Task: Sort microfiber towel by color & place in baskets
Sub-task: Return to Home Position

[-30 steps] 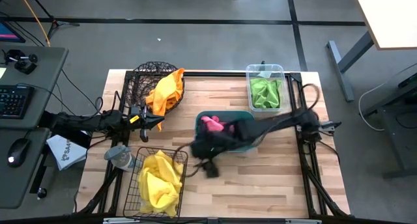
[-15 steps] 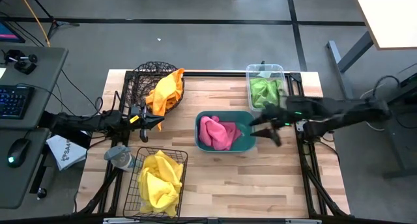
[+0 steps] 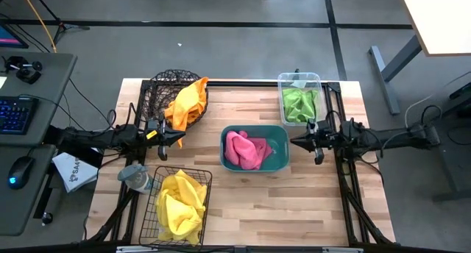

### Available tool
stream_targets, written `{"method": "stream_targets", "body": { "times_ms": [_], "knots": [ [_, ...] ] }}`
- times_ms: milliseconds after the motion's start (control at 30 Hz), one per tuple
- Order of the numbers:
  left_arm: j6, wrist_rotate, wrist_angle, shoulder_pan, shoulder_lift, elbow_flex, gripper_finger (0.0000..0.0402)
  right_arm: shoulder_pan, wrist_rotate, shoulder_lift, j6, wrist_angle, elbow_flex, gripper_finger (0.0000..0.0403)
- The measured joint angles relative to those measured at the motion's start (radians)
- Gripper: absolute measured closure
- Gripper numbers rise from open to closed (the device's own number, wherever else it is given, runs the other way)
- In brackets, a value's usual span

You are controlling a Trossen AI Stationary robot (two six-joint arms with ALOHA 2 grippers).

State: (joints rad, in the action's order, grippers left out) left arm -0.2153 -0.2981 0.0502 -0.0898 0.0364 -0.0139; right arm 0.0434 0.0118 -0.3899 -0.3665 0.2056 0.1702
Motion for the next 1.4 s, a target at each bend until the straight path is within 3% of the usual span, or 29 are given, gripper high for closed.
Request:
{"method": "stream_targets", "body": {
  "times_ms": [167,333,433,633,800,1400],
  "knots": [
    [0.000,0.000,0.000,0.000,0.000,0.000,0.0401,-0.039,-0.069,0.041,-0.022,0.116,-0.113,0.0399],
    [0.000,0.000,0.000,0.000,0.000,0.000,0.0401,-0.044,-0.073,0.058,0.044,0.096,-0.160,0.0397],
    [0.000,0.000,0.000,0.000,0.000,0.000,0.0401,-0.044,-0.073,0.058,0.037,0.002,-0.159,0.0401],
    [0.000,-0.001,0.000,0.000,0.000,0.000,0.0401,-0.044,-0.073,0.057,-0.131,-0.118,-0.158,0.0389],
    [0.000,-0.001,0.000,0.000,0.000,0.000,0.0401,-0.044,-0.073,0.057,-0.112,-0.186,-0.158,0.0389],
    [0.000,0.000,0.000,0.000,0.000,0.000,0.0402,-0.044,-0.072,0.057,-0.104,-0.196,-0.157,0.0389]
  ]
}}
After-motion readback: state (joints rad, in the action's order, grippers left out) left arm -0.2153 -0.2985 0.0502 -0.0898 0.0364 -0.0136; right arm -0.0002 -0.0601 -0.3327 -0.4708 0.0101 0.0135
